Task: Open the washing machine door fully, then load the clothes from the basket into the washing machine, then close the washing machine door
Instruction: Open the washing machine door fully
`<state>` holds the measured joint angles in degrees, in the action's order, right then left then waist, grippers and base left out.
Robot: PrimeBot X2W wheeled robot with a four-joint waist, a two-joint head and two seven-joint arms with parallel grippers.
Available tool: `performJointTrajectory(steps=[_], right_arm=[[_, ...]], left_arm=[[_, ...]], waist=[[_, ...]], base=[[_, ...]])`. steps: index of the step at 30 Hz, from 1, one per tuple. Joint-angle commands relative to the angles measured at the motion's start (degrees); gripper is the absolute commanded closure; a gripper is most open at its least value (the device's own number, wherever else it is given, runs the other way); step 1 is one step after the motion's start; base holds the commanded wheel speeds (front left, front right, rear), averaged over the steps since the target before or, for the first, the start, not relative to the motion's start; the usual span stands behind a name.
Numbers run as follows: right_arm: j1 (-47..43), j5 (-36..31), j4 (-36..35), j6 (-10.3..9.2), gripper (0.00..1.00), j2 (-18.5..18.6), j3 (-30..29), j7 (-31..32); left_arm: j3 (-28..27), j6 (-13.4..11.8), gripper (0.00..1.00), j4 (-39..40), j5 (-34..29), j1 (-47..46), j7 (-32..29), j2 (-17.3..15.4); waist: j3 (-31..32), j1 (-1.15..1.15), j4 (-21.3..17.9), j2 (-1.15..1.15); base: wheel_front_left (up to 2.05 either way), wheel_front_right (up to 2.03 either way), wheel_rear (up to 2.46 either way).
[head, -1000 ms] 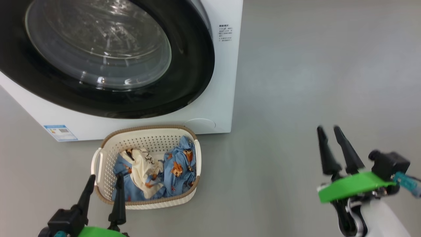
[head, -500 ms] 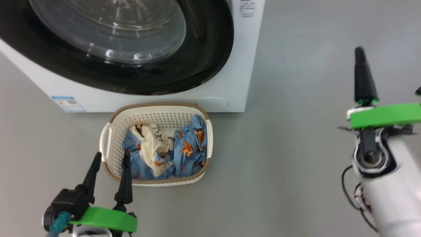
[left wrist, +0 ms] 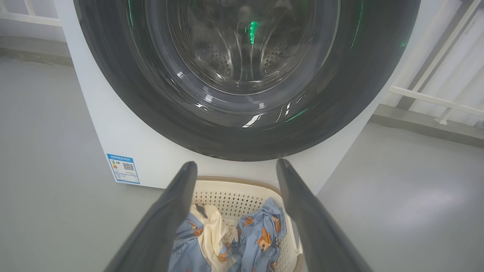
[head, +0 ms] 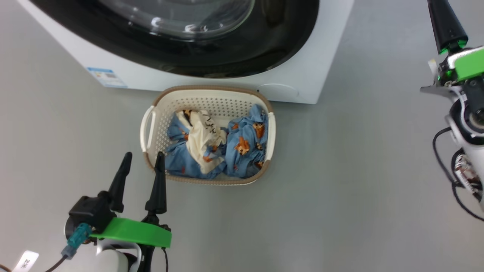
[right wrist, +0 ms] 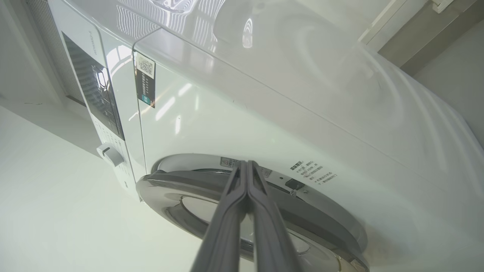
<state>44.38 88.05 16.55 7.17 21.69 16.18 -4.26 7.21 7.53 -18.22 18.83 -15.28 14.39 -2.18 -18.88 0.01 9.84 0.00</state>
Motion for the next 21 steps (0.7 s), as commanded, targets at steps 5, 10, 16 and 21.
performJointTrajectory(steps=[5, 10, 16, 21], right_arm=[[3.2, 5.4, -2.2, 0.32, 1.0, 2.2, 0.0, 9.0], [6.0, 8.7, -1.0, 0.32, 1.0, 3.6, -2.1, 18.3], [9.7, 11.0, 1.8, 0.32, 1.0, 3.9, -5.2, 27.3], [12.8, 11.1, 3.7, 0.32, 1.0, 3.7, -6.4, 33.3]], left_arm=[[0.0, -0.3, 0.0, 1.8, 1.5, -1.8, 0.6, -0.7], [1.5, -0.7, 0.0, 2.2, 2.4, -2.5, 0.6, -0.7], [3.1, -0.9, 0.0, 2.4, 3.3, -3.1, 0.6, -0.7], [4.5, -1.1, 0.0, 2.8, 4.0, -3.9, 0.6, -0.7]], waist=[[-3.4, -0.01, 4.1, 0.0], [-5.3, -0.01, 5.8, 0.0], [-7.3, -0.01, 7.1, 0.0], [-9.0, -0.01, 7.8, 0.0]], base=[[0.0, 0.0, 0.0], [0.0, 0.0, 0.0], [0.0, 0.0, 0.0], [0.0, 0.0, 0.0]])
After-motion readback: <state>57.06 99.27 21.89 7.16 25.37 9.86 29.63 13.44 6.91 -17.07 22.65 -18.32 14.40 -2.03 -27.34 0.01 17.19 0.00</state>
